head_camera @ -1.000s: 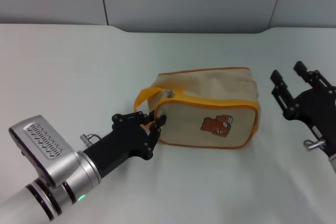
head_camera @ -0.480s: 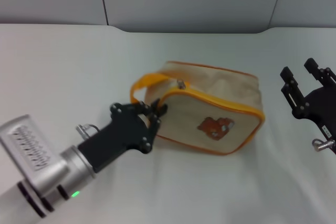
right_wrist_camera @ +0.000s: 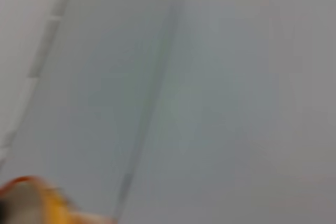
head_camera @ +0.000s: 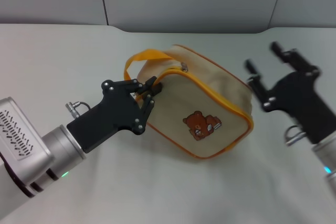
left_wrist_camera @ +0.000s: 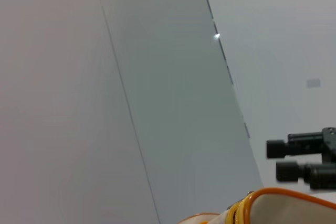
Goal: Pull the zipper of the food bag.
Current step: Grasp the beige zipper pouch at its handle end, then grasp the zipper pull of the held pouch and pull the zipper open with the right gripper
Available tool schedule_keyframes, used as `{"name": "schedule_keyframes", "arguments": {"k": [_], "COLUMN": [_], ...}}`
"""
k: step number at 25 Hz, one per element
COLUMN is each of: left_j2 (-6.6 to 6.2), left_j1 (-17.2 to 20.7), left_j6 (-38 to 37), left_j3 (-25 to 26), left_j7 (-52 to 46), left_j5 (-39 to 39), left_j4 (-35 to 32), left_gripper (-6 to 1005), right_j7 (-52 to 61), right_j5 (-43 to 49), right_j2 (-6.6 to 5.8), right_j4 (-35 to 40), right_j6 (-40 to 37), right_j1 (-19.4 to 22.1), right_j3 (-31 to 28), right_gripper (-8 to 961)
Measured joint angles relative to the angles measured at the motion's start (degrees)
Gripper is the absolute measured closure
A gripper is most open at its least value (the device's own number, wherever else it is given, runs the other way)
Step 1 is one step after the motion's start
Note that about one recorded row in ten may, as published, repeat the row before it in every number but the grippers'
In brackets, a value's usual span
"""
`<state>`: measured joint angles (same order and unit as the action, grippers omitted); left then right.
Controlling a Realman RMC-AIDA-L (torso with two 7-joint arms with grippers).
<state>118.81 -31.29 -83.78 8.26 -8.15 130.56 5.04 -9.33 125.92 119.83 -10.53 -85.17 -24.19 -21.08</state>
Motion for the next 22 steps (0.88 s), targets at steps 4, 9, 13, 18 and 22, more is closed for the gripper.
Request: {"name": "schedule_keyframes", "arguments": {"k": [4,9,13,18,22], "left_j2": [0.04,0.12,0.12,0.12,0.17], "left_j1": [-0.79,-1.37,-1.7,-2.3,-2.43], "left_j6": [-0.09,-0.13,-0.15,-0.13,-0.03], "left_j3": [-0.12,-0.17,-0.16,-0.05,0.06], "left_j7": [0.39,0.62,0.7,0.75,0.77], "left_j5": [0.0,-0.02,-0.04,-0.05,-0.05], "left_j4": [-0.2,-0.33,-0.39,-0.39,-0.38], "left_gripper": [931,934,935,936,936], "right_j7": [-13.19,-24.48,-27.6,-27.74,-27.8], "right_j5": [0.03,0.3,0.62,0.79,0.85], "right_j2": [0.05,0.05,0.05,0.05,-0.11], "right_j4": [-4.2,-7.59,-8.65,-8.88,-9.69], "right_j6": [3.12,5.02,5.68,5.85,6.25], "right_j1": [-1.02,-1.55,-1.61,-1.9,-0.41], "right_j3": [1.45,3.04,3.37,4.37,3.81], "right_gripper": [395,396,396,396,395]}}
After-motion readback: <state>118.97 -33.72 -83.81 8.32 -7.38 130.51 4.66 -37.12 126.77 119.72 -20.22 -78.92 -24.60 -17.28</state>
